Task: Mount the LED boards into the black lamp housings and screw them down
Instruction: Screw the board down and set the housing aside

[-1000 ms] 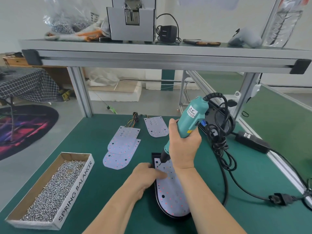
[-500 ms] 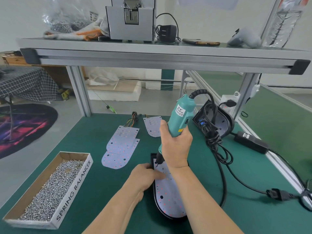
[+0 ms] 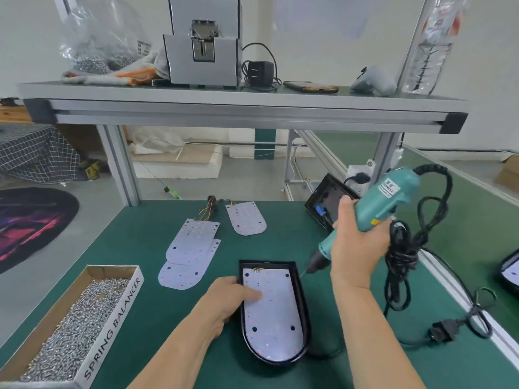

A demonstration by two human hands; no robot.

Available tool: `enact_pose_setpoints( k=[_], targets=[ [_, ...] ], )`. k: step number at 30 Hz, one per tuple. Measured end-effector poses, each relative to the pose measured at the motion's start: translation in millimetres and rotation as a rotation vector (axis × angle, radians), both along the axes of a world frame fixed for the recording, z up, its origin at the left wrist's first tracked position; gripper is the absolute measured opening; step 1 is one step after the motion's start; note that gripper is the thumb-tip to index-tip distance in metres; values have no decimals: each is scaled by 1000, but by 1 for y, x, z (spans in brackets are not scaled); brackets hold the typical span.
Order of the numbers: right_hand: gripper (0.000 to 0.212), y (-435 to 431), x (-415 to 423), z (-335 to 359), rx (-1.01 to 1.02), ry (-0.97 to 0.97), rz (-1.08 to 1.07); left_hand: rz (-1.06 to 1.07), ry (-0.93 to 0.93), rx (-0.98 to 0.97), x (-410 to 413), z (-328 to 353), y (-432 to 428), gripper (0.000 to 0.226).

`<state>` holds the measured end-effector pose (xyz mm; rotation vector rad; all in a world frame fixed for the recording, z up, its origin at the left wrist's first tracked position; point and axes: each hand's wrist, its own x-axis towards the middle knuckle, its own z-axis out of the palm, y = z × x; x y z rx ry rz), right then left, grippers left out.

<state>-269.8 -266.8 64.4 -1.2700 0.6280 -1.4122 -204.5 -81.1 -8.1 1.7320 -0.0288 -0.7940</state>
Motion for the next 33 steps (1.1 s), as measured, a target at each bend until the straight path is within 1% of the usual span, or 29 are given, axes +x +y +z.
enact_pose_setpoints(
  k=[2, 4, 5, 8, 10, 14, 16, 18, 20, 22, 23, 24, 26, 28, 29, 30, 31, 33],
  targets=[
    [29, -37, -24, -13, 16, 179, -65, -3, -12, 17, -1, 0, 1, 18],
    [44, -74, -45, -32, 63, 412, -132, -11, -19, 20, -1, 1, 1, 13],
    [48, -90, -53, -41, 101, 516, -138, -16, -25, 27, -2, 1, 0, 12],
    [50, -115, -65, -65, 161, 768, -80, -29, -51, 52, -3, 1, 1, 13],
    [50, -120, -65, -80, 154, 894, -67, -28, -50, 45, -4, 1, 1, 14],
    [50, -117, -58, -88, 99, 1009, -110, -3, -45, 32, -5, 1, 1, 14],
    [55, -114, -53, -85, -36, 1151, -195, 14, -53, 34, -7, 1, 1, 13],
    [54, -109, -48, -80, -281, 1290, -285, 24, -56, 24, -7, 1, 0, 14],
    [46, -102, -42, -78, -546, 1338, -293, 21, -60, 15, -7, 0, 0, 15],
    [37, -90, -35, -79, -720, 1462, -207, 11, -66, 12, -7, -1, 0, 16],
    [36, -84, -30, -79, -731, 1533, -116, 8, -68, 8, -6, -1, 0, 16],
    [33, -77, -26, -80, -684, 1566, -6, 8, -68, 1, -6, -2, -1, 17],
    [21, -67, -20, -78, -514, 1577, 194, 14, -64, -30, -8, -1, -2, 18],
    [11, -62, -19, -74, -409, 1547, 345, 37, -56, -71, -10, 0, -4, 17],
    [17, -59, -20, -72, -363, 1490, 442, 51, -46, -94, -11, 1, -5, 18],
    [25, -56, -22, -70, -311, 1384, 536, 61, -31, -121, -13, 2, -6, 18],
    [26, -50, -27, -67, -222, 1249, 617, 62, -18, -151, -15, 4, -6, 19],
    [23, -39, -39, -59, 13, 972, 748, 51, -5, -209, -18, 7, -9, 20]
  ],
)
